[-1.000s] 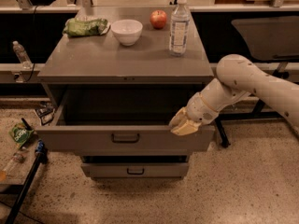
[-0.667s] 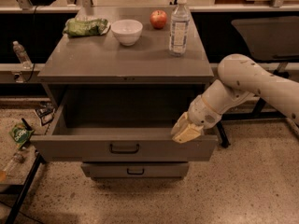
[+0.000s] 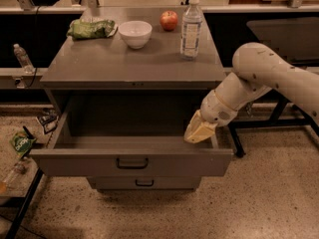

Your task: Open top drawer

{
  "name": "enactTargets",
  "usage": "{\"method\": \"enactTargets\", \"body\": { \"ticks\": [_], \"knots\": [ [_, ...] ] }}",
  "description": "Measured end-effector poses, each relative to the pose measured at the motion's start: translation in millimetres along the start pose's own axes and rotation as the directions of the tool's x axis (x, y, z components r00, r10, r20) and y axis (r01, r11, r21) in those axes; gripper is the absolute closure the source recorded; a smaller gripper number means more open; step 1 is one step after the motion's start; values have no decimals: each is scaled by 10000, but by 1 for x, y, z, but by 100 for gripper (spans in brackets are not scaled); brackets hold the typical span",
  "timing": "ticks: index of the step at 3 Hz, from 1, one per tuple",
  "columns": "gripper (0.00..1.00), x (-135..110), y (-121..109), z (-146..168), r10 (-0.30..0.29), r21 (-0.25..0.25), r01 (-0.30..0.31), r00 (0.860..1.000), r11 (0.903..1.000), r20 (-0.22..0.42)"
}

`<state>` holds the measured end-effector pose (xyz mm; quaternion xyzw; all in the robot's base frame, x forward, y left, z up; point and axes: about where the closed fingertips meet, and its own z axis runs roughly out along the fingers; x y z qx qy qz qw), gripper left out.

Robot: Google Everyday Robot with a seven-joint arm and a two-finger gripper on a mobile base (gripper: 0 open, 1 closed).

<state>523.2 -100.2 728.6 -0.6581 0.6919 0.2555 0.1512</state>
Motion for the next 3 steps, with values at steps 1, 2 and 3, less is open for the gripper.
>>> {"method": "enactTargets", "body": {
  "ticks": [1, 2, 3],
  "knots": [
    [100, -2, -26, 6, -234, 609, 236, 9997, 9979, -37],
    [100, 3, -48, 21, -251, 1054, 250, 9997, 9941, 1],
    [100, 14, -54, 52, -314, 1104, 304, 9995, 9934, 65]
  ]
}}
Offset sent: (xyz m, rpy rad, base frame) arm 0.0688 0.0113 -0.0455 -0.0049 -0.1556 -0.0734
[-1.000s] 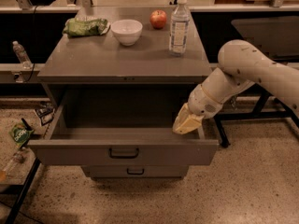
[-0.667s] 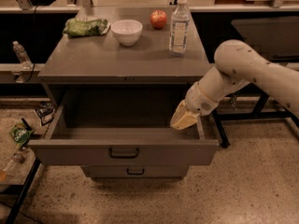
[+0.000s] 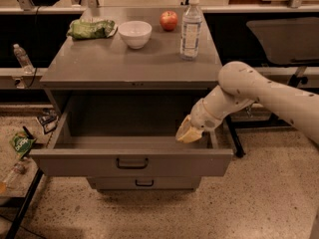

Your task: Open top drawer

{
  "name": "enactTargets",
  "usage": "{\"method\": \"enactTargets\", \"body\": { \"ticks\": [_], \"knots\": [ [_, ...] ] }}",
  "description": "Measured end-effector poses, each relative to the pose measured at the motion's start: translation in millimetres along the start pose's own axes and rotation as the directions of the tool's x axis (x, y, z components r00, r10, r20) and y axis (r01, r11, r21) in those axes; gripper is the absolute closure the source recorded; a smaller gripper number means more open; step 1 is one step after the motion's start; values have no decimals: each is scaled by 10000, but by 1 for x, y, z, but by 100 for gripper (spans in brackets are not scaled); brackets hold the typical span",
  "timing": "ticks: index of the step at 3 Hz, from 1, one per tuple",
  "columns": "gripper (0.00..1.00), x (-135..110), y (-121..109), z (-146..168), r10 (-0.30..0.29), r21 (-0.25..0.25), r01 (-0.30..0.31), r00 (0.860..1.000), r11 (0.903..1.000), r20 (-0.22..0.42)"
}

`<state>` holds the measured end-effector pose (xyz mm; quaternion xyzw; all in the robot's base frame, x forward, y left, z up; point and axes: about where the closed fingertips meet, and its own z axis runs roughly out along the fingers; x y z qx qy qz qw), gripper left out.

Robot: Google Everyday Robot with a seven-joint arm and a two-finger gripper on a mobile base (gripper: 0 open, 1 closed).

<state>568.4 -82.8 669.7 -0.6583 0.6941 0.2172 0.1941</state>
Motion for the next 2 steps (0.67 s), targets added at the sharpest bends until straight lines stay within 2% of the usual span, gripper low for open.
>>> {"method": "enactTargets", "body": {
  "ticks": [1, 2],
  "knots": [
    [100, 5, 5, 18, -141, -32, 142, 9999, 9999, 90],
    [100, 9, 17, 26, -167, -283, 171, 9997, 9995, 157]
  ]
}}
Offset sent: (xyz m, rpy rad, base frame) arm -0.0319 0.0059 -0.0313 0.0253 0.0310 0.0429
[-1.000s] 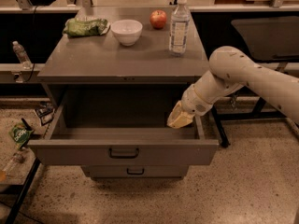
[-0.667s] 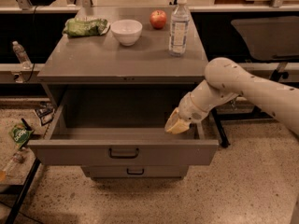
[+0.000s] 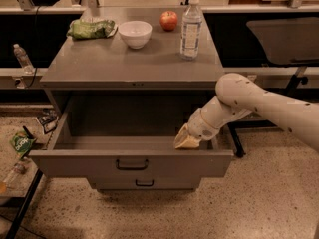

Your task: Open top drawer

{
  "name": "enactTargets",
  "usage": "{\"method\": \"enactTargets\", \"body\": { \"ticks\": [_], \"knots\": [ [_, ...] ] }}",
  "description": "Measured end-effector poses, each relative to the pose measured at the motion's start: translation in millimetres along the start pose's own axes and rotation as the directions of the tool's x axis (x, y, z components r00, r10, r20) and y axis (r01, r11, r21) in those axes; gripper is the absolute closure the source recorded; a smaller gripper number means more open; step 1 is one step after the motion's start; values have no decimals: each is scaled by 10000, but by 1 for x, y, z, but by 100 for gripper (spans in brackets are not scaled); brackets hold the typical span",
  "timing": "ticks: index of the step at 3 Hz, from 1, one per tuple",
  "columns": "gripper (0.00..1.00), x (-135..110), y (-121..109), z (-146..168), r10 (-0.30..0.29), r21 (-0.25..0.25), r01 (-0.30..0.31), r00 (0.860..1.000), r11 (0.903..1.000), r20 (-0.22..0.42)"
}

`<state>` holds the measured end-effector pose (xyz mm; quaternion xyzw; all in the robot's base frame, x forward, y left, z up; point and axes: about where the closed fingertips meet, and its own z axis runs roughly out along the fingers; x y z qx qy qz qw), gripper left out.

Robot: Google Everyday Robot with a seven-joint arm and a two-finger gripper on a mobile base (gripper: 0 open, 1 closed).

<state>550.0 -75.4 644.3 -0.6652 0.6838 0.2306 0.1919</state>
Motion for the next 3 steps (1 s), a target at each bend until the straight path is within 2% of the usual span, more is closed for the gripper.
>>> {"method": "enactTargets", "body": {
  "ticks": [1, 2, 3],
  "knots": [
    [100, 0, 26, -5, 91, -498, -89, 10000, 9987, 38],
    [100, -7, 55, -21, 401, -601, -383, 9988, 9975, 289],
    [100, -21, 49, -39, 158, 69, -163, 9980, 9998, 620]
  ]
}}
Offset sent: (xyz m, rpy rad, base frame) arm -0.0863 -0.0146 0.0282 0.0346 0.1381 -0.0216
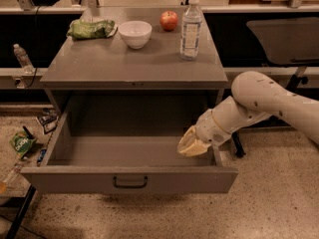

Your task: Open top drawer

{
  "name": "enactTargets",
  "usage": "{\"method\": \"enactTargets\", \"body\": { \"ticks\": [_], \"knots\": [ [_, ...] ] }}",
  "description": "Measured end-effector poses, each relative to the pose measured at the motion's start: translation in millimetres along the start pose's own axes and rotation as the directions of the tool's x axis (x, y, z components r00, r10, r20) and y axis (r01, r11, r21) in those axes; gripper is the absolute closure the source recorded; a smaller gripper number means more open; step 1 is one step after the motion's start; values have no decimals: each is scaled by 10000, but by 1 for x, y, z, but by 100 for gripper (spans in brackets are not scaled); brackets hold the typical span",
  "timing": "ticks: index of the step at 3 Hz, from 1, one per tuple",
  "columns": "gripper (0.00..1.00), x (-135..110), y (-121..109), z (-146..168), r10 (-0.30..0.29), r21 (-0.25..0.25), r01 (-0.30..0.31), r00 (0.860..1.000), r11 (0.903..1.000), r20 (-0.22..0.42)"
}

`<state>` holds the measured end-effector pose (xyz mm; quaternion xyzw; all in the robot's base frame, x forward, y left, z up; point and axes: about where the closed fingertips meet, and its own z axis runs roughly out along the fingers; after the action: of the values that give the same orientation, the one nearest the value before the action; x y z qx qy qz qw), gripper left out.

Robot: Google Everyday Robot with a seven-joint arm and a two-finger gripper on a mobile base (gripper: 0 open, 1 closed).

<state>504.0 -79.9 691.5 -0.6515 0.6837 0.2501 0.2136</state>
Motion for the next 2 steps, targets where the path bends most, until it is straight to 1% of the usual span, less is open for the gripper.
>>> {"method": "enactTargets", "body": {
  "ticks": [1, 2],
  "knots": [
    [100, -30, -16, -63, -703, 1729, 628, 9968, 9829, 373],
    [100, -52, -22, -109, -894, 2620, 590, 9904, 9633, 1055]
  ]
}}
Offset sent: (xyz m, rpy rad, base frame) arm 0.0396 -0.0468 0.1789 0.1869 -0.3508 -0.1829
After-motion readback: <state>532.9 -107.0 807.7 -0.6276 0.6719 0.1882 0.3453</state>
